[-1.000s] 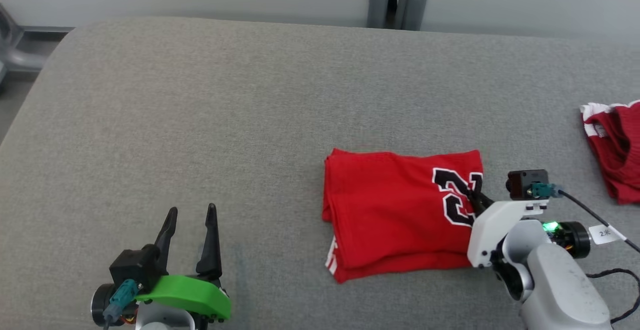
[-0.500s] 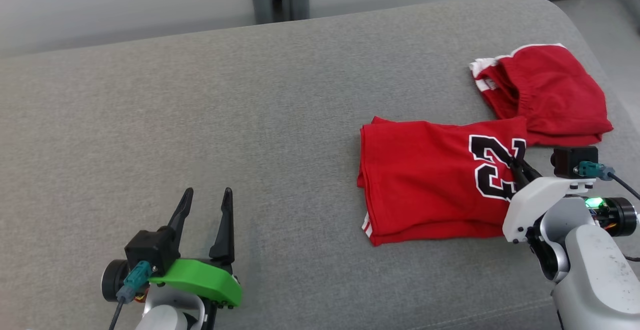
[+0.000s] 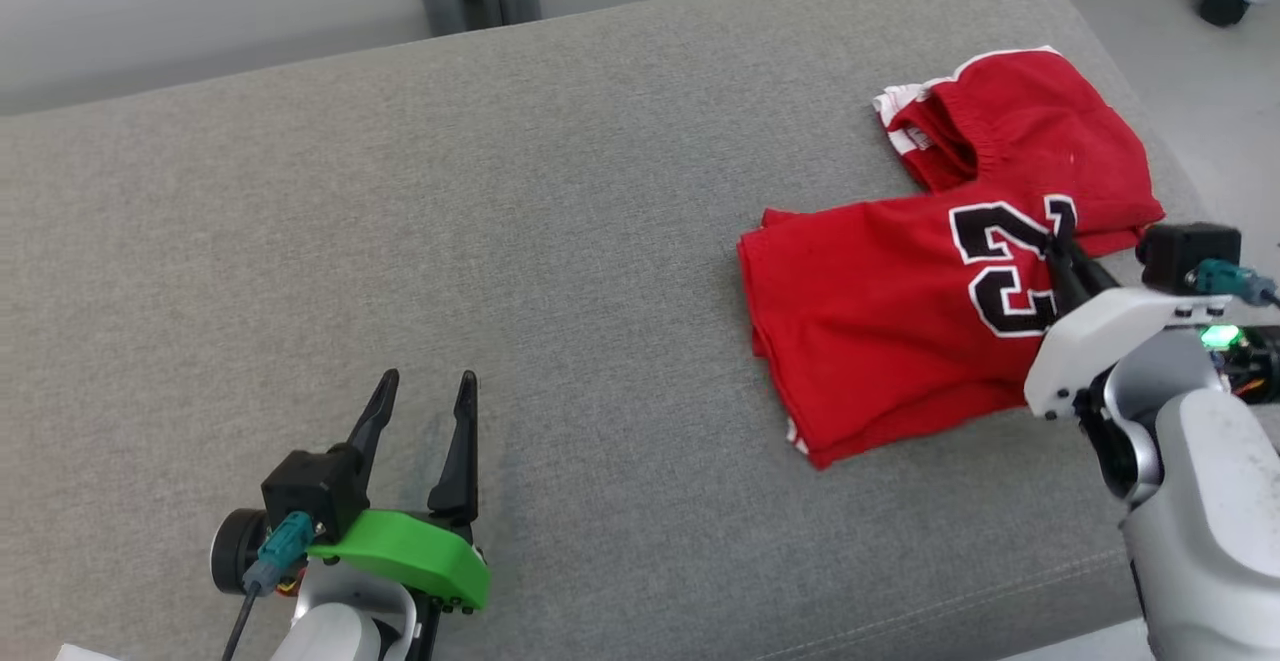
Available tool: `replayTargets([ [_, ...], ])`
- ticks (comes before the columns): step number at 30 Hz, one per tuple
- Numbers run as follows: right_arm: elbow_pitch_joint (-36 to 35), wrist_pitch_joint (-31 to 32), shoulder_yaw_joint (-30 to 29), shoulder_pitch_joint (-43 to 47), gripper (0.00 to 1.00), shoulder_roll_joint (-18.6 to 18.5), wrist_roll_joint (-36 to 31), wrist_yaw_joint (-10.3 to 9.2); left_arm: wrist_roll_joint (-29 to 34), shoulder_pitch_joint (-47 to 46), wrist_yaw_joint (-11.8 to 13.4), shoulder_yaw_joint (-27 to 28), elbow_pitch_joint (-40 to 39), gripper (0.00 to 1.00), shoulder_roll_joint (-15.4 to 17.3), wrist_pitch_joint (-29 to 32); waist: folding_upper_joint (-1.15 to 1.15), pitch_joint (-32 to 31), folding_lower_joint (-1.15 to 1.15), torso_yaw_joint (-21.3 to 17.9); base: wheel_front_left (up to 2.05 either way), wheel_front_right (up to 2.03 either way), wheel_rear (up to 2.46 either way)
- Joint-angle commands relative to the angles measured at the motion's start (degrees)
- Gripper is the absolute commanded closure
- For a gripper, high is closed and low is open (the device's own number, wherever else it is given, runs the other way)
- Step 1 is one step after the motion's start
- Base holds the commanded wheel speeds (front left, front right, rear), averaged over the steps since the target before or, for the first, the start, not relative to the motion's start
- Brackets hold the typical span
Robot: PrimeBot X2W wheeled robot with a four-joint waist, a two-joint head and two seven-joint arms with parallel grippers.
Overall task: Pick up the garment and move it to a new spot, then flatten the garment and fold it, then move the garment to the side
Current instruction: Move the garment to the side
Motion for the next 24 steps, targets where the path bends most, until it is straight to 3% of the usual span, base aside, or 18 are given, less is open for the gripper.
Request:
replayTargets([
  [1, -0.38, 0.10, -0.20, -1.91, 1.00, -0.45, -0.49, -0.09, -0.22, 0.18, 0.10, 0.08, -0.12, 0.00, 0.33, -0.07, 0.00, 0.03, 0.00, 1.68, 0.00, 0.00, 0.00],
  [13, 5.61, 2.77, -4.14, -15.55, 1.00, -4.88, -3.13, -0.09, -0.40, -1.10, -0.15, -0.37, 0.43, 0.00, -0.57, -0.79, 0.00, 1.81, 0.00, 7.51, 0.00, 0.00, 0.00],
  [24, 9.94, 7.31, -8.03, -18.67, 1.00, -16.62, -3.74, -0.10, 0.13, -2.37, -0.53, -0.94, -0.15, 0.00, -0.50, -1.14, 0.00, 4.54, 0.00, 10.97, 0.00, 0.00, 0.00],
])
